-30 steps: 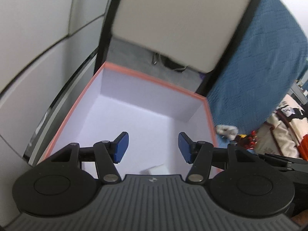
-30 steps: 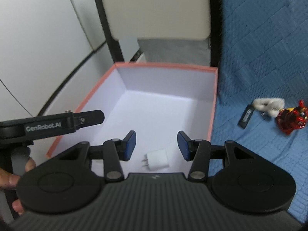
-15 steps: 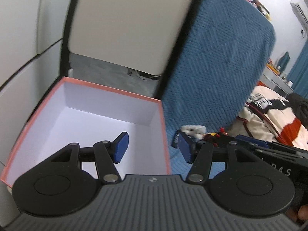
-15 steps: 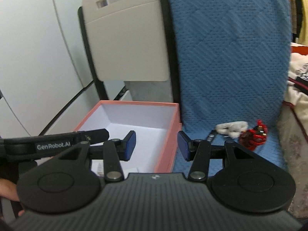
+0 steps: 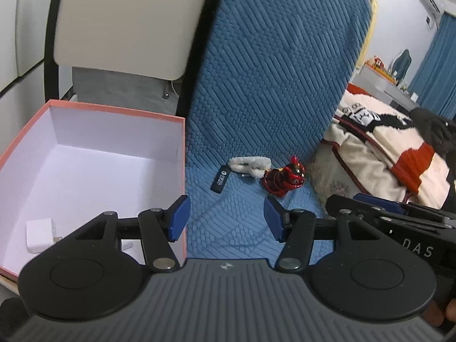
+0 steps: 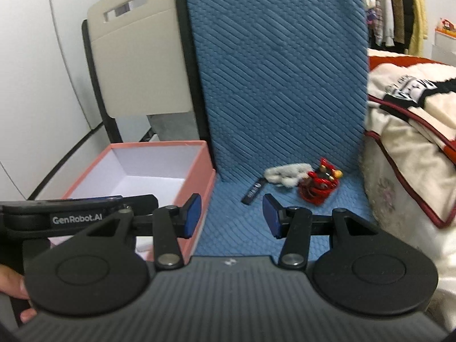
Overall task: Organize rigid objects
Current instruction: 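Withdraw the left tool from the box back toward the seat, then reach the left gripper to the white fluffy hair tie while the right gripper reaches the red figurine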
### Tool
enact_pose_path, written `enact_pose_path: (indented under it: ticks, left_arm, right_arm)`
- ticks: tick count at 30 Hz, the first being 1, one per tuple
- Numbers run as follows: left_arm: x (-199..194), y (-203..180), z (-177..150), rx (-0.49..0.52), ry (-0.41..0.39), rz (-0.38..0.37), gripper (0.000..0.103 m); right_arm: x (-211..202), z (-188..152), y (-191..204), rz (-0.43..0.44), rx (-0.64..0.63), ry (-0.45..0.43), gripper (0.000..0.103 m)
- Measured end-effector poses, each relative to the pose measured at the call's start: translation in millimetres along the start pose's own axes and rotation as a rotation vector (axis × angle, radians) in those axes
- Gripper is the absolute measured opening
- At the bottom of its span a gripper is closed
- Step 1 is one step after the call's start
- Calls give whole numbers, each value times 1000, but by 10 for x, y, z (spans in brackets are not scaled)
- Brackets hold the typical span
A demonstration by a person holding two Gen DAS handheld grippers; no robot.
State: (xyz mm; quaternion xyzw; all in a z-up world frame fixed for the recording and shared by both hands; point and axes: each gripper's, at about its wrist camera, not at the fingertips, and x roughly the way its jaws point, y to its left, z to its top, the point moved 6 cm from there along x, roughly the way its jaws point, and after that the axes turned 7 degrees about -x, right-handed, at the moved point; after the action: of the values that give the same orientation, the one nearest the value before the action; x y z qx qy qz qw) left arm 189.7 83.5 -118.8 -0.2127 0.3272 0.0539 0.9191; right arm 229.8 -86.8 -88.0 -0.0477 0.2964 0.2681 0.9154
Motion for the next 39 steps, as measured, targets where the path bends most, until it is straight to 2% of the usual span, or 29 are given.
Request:
enact_pose_path:
  ticks: [11,18,24,33,36,39]
  left_arm:
    - [227,-376,-298,36,7,-18,63]
    - [375,-626,-524,58,22,-49,63]
    - [564,-703,-670,42,6,-64,63]
    - [902,-644,-652,64,22,-49,63]
    - [1010,-620,-588,67,14,-36,63]
    - [1125,-618,-537,75,15,-22,63]
  right_arm:
    - [-112,-345,-529,-88,1,1,51]
    - [-170,-589,-776,-129,5,-35,51]
    - [-91,-895,-995,-151,77,2,51]
    - [18,-843,-1206,-163,169,-36,51]
    - [112,-790,-1225,-191,158,-65,51]
    - [216,-720,-1216,-173,156,-87,51]
